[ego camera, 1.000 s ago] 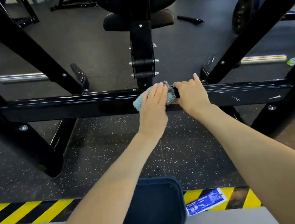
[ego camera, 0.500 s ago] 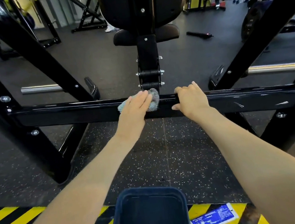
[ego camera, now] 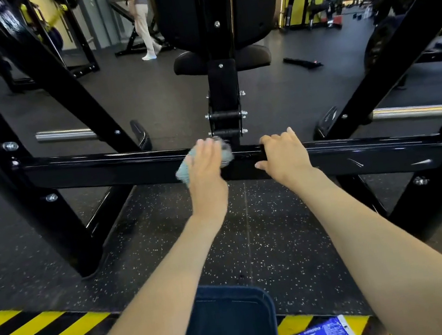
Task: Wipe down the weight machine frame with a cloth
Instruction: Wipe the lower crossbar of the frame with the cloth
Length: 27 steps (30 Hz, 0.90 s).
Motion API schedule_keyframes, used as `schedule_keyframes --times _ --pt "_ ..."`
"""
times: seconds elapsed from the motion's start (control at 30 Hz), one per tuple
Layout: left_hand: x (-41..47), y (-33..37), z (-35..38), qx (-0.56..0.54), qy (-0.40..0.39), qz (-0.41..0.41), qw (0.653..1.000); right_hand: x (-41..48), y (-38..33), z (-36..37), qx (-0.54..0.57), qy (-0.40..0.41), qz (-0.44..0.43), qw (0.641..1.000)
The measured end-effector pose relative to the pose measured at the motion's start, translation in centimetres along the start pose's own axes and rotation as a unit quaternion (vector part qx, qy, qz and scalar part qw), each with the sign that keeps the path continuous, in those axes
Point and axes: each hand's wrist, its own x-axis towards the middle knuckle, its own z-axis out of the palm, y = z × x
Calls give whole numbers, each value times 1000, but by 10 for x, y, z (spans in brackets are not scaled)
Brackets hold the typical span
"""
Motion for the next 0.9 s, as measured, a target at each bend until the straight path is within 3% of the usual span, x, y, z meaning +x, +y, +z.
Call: schedule_keyframes --times 0.1,0.2,0.37,0.57,0.73,0.8,0.9 --pt "-2 35 18 -18 -58 125 990 0 6 3 21 24 -8 999" --pt "4 2 2 60 -68 222 971 -3 14 2 62 27 -14 998" --pt "-9 -24 3 108 -33 175 978 -25 19 16 125 78 22 989" --pt "4 23 42 176 -75 373 908 -51 3 57 141 245 145 948" --pt "15 -64 -17 269 -77 434 856 -56 -5 65 136 223 158 952" --pt "13 -80 -23 281 -61 429 856 -56 -6 65 132 214 168 953" --pt "8 -39 10 249 -31 417 874 -53 -15 65 116 213 177 954"
